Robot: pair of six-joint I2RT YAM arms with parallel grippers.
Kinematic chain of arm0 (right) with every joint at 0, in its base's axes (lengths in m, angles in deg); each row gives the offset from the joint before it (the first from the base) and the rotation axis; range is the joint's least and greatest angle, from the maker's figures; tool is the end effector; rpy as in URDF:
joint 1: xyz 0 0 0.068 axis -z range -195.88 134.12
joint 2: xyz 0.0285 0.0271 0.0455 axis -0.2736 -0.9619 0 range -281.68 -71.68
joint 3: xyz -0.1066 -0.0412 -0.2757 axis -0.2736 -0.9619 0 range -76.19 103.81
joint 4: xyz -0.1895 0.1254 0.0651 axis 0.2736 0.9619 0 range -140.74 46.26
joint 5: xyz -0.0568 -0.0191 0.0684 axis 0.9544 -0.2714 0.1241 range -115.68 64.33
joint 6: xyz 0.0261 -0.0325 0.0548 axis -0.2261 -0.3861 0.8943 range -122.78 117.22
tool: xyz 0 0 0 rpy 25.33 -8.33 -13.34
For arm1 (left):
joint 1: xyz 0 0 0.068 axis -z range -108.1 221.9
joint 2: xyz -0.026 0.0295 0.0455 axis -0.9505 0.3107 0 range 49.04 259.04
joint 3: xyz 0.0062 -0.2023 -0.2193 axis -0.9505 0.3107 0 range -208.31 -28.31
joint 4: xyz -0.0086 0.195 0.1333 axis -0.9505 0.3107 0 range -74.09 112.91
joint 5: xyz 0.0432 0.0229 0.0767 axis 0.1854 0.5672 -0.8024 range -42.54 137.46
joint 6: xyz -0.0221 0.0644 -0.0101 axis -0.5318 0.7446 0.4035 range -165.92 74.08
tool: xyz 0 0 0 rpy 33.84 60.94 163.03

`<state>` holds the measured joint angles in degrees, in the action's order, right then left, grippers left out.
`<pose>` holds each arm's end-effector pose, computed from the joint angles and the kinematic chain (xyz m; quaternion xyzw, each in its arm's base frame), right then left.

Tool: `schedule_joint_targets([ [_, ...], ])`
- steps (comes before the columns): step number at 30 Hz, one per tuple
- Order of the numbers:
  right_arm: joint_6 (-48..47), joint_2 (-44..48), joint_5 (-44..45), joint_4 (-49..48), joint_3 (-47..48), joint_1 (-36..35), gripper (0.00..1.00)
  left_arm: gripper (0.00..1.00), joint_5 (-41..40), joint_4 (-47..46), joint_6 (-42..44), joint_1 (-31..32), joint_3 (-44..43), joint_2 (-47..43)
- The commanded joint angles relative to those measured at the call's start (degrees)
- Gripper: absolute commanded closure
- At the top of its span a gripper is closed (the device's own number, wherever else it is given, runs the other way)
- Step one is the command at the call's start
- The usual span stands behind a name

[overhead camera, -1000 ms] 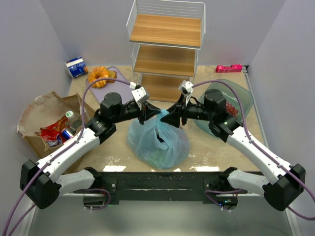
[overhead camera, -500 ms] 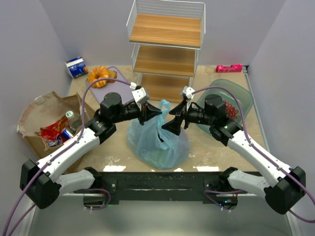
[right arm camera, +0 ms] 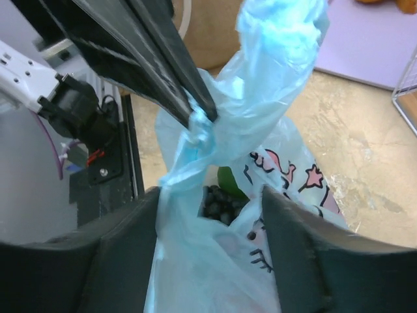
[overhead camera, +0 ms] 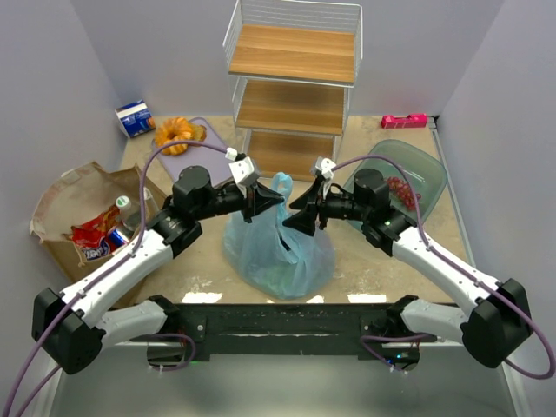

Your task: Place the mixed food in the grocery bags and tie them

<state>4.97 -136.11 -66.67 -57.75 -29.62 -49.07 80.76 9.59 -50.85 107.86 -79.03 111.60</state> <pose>0.1763 0.1589 0.3439 -0.3766 0.6551 0.4616 0.4647 0.1697 -0.1609 0.3736 0.3753 0.6320 -0.4237 0.5294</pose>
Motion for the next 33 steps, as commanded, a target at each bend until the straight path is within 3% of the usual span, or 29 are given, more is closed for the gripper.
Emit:
schedule_joint_targets([
  [1,-0.46,-2.20,-3.30,-2.93,1.95,0.23,0.47,1.00,-1.30,-2.28,0.97,-0.46,0.53,-3.76],
  [2,-0.37,-2.28,-3.91,-2.93,1.78,0.23,0.51,1.00,-1.57,-2.29,0.97,-0.46,0.45,-4.11],
  [5,1.03,-1.85,-4.80,-4.50,0.46,0.23,0.85,1.00,-2.10,-1.59,1.24,-0.37,0.10,-4.56],
  [6,1.30,-1.15,-4.62,-5.29,0.11,0.23,0.94,0.92,-2.88,-0.63,1.67,-0.46,-0.34,-4.56],
  [8,1.31,-0.09,-3.92,-5.13,-0.42,0.23,1.00,0.63,-3.85,3.14,3.08,-1.15,-2.01,-4.64],
  [9,1.04,0.26,-3.14,-4.51,-0.42,0.32,1.00,0.32,-4.29,4.03,3.43,-1.86,-2.36,-5.25],
  [12,-0.19,1.58,-2.60,-2.41,0.19,0.32,1.00,0.08,-1.50,4.66,3.26,-6.33,-1.41,-7.53],
  [15,-0.98,1.58,-2.69,-0.91,1.24,0.58,1.00,0.08,0.80,5.97,3.35,-10.56,-0.17,-8.77],
  [23,-1.77,0.97,-2.34,0.50,2.74,0.93,1.00,0.16,1.15,8.62,4.66,-11.36,2.64,-10.97],
  [33,-6.16,-2.11,-3.65,6.83,8.45,0.93,1.00,0.51,14.85,7.21,3.53,-11.36,3.61,-1.85],
])
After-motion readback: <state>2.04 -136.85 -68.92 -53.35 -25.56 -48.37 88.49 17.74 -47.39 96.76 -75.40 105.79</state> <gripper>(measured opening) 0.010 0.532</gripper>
